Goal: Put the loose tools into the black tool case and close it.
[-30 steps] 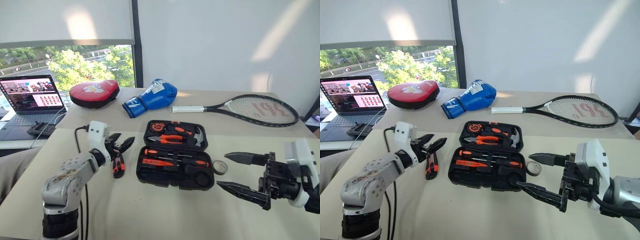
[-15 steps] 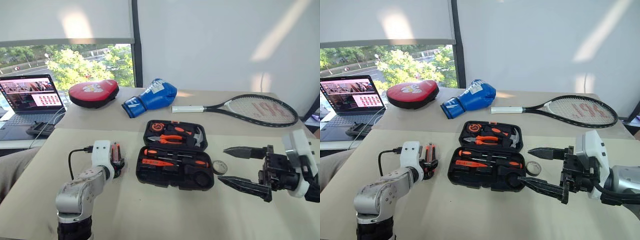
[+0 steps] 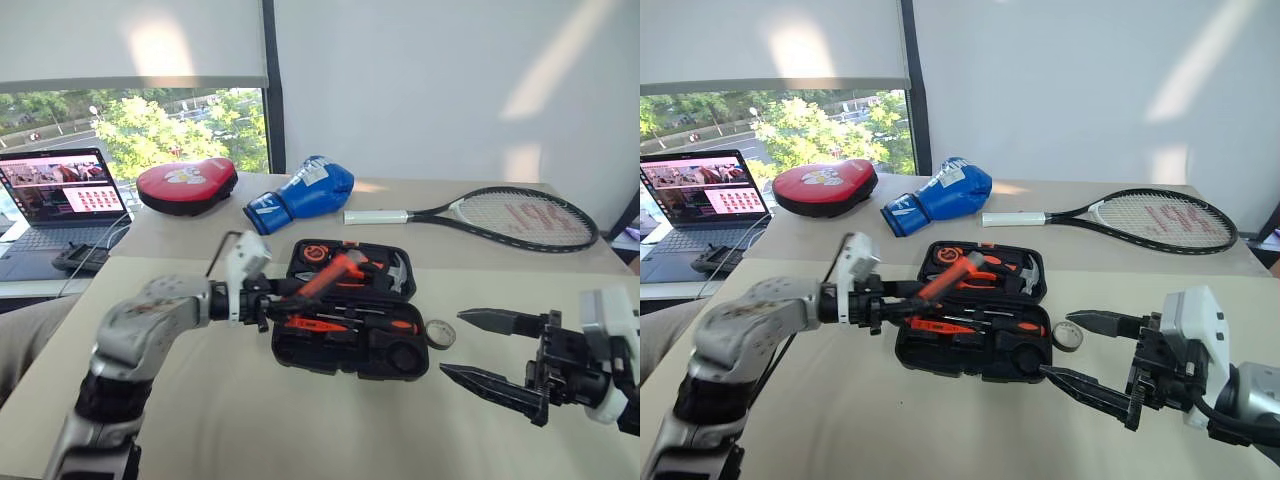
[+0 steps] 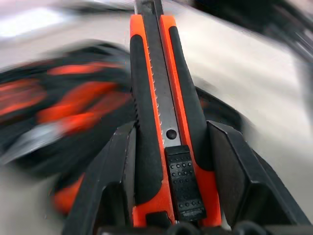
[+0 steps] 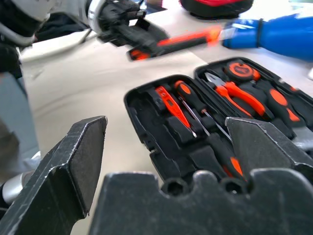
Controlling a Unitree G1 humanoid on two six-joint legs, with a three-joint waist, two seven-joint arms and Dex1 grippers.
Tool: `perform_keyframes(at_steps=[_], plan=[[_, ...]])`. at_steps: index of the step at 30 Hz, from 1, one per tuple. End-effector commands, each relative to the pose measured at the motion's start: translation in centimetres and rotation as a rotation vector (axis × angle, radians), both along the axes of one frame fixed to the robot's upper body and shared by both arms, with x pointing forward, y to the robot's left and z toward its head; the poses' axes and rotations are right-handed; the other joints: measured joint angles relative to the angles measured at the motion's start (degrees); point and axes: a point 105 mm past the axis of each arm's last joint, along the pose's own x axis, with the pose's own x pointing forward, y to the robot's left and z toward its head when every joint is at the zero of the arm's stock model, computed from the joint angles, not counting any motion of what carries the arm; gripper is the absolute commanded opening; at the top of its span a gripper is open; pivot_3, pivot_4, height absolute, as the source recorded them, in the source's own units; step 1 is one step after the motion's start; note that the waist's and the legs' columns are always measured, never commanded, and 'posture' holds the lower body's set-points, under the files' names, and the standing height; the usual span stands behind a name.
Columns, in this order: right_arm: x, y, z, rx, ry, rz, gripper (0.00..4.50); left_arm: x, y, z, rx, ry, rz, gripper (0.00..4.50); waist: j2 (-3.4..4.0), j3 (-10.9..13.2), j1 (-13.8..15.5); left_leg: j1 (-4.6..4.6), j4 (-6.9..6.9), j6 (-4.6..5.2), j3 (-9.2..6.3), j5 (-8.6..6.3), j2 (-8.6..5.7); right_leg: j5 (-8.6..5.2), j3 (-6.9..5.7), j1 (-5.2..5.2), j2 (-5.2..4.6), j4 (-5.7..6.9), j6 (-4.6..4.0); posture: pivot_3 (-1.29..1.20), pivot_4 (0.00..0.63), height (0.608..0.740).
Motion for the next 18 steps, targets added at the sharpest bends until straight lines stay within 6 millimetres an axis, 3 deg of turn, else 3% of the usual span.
perform_keyframes(at_steps=[1,11,18], plan=[[-0.8,0.2,1.0,-0.015,-0.055,-0.011,4.50,0.3,-0.2,-1.9,0.164,-0.091,-0.234,1.73,-0.05,0.0,-0.2,-0.01,0.00,0.07,0.02,-0.03,0.01,0.00,0.00,0.00,0.02,-0.05,0.00,0.00,0.150,0.740],[-2.4,-0.1,0.4,-0.025,-0.034,-0.066,4.50,2.3,0.9,-5.7,0.444,-0.219,-0.359,1.73,-0.15,0.1,-0.2,-0.16,0.03,0.68,0.03,-0.37,0.15,0.21,0.07,-0.12,-0.16,-0.08,0.37,0.00,0.150,0.740],[-2.7,-0.5,0.1,-0.043,-0.014,-0.064,4.50,1.7,0.4,-5.9,0.411,-0.202,-0.422,1.73,-0.13,0.1,-0.2,-0.06,0.05,0.69,0.03,-0.38,0.17,0.21,0.08,-0.03,-0.20,-0.07,0.40,0.00,0.150,0.740]])
